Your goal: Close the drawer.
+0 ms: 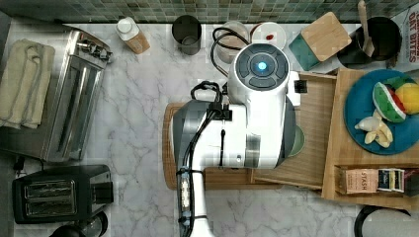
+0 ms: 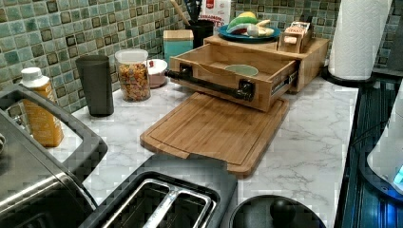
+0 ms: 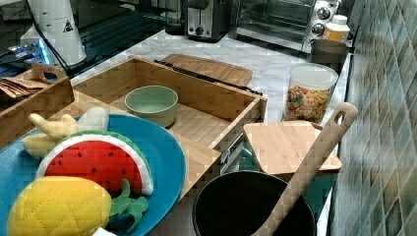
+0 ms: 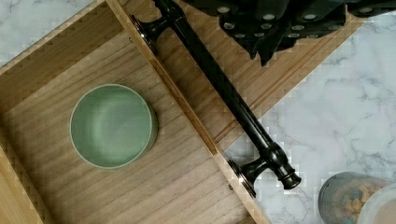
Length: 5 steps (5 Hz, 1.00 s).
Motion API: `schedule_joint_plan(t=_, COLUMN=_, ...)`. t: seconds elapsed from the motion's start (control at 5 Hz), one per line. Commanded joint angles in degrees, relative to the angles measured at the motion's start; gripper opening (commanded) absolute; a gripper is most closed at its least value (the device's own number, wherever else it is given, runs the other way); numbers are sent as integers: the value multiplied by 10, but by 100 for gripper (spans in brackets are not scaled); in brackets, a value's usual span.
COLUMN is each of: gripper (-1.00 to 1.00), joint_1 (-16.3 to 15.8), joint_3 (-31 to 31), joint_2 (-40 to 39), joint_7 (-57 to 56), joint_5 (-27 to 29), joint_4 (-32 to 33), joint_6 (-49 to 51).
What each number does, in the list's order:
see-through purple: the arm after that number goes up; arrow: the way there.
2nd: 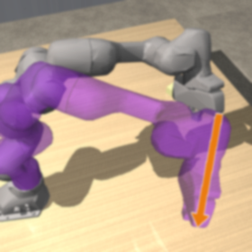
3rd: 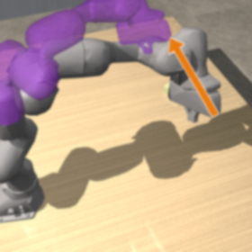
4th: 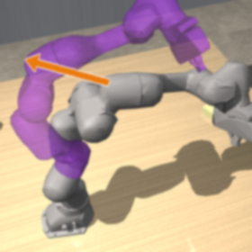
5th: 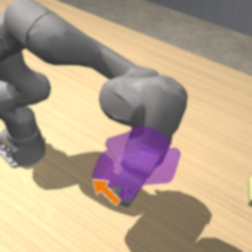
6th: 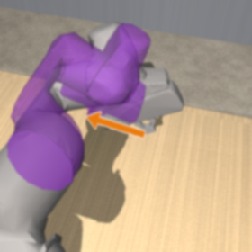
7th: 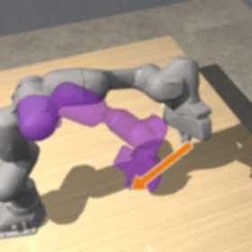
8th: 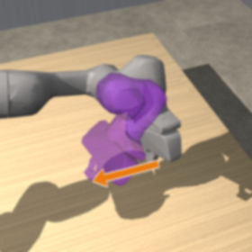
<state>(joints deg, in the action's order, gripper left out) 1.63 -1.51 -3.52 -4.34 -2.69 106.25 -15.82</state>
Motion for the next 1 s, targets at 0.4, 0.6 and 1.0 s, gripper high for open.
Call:
schedule_joint_plan(t=0.4, gripper=-100, joint_1=1, joint_3=2, joint_2=7, joint_7=-41, joint_5=1, joint_4=36, joint_6=-48)
schedule_joint_plan(t=0.6, gripper=-100, joint_1=-9, joint_3=13, joint_2=14, joint_7=-69, joint_5=14, joint_4=71, joint_6=-89)
schedule_joint_plan(t=1.0, gripper=-100, joint_1=-37, joint_3=45, joint_2=29, joint_7=-74, joint_5=26, joint_4=130, joint_6=-154)
